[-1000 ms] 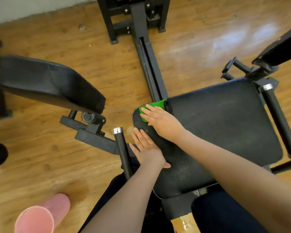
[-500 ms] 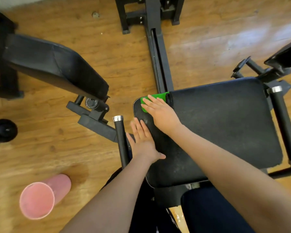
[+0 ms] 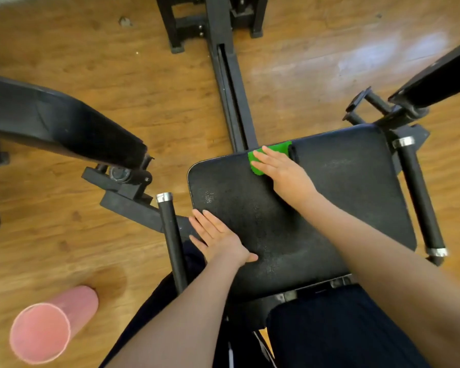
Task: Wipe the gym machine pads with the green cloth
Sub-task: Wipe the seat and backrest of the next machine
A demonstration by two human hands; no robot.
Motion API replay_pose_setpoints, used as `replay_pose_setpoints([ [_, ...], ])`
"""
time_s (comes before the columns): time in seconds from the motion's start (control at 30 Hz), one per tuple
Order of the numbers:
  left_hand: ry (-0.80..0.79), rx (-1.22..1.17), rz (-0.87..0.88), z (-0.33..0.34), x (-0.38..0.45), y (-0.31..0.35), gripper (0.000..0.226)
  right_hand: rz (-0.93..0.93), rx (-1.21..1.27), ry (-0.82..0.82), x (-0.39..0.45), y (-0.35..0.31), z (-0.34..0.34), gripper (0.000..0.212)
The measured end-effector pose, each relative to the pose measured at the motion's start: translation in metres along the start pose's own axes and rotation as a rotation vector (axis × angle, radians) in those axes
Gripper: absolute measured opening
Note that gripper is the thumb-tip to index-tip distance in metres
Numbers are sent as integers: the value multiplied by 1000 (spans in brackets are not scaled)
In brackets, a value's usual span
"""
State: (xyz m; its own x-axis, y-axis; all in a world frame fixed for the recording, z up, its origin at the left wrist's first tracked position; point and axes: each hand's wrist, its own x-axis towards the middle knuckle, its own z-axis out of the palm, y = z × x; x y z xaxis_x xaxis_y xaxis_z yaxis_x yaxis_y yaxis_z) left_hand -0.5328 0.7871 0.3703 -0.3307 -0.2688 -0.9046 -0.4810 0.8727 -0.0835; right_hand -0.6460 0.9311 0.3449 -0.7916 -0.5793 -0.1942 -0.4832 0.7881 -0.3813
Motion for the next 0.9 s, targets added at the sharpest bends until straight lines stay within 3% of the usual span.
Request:
replay_pose_setpoints([
  [0.17,-29,-2,-25,-1,4,6,154,365,-68,22,-60,87,-41,68],
  [0.27,-40,0,-54,-2,5,8,155,429,-52,8,-77,110,-49,56],
  [0.37,-48,-1,-64,-1,4,10,156,433,-36,11,-79,108,-43,47],
  [0.47,-37,-2,-44,-2,3,11,155,463,-11,59,-79,112,-47,58],
  [0.6,-28,-12,-35,-3,3,10,154,677,30,330,-63,123,-66,58],
  [0.77,-30,-23,-30,-1,3,9,155,885,96,255,-43,109,-49,65],
  [0.9,-30,-30,-25,-1,4,8,155,806,124,310,-37,56,-17,63],
])
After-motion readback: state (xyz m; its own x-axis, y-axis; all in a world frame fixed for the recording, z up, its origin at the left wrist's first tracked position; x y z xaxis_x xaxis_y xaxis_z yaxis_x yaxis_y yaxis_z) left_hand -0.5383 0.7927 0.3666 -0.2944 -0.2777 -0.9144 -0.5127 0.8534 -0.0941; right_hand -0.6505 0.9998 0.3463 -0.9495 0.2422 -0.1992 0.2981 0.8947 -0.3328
